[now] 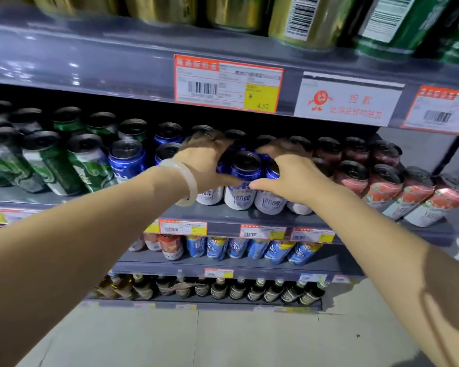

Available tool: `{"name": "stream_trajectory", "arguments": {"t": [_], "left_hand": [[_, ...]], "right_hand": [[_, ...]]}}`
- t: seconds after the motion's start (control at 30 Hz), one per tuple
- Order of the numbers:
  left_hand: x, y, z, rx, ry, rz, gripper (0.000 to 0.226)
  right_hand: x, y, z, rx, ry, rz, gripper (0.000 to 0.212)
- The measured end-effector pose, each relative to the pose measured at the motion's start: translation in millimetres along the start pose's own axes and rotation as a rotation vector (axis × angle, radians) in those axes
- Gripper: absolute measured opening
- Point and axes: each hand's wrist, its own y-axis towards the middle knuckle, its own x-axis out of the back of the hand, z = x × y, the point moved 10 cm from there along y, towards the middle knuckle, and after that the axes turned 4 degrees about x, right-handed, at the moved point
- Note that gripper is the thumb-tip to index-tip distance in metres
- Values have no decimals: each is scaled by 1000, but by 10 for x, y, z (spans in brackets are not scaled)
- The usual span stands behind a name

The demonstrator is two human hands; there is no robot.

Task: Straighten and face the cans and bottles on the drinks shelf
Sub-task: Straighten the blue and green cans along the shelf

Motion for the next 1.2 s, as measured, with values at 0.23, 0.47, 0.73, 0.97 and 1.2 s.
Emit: {"name": "stream_trajectory", "arguments": {"t": [0.23,0.47,0.73,0.97,1.2], "left_hand": [[247,-279,862,150,-33,102,61],[154,-174,888,115,-8,133,57],[139,-191,903,98,5,149,57],[389,-282,1056,101,-88,72,68],[426,-481,1571,168,-29,160,52]], "right_hand": [[-196,434,591,113,-38,60,65],[-482,777,664,-1,-84,145,49],[-480,733,661,-3,-52,168,54],[-362,686,789,14,-153,128,79],[-376,884,1569,184,-100,53,74]]}}
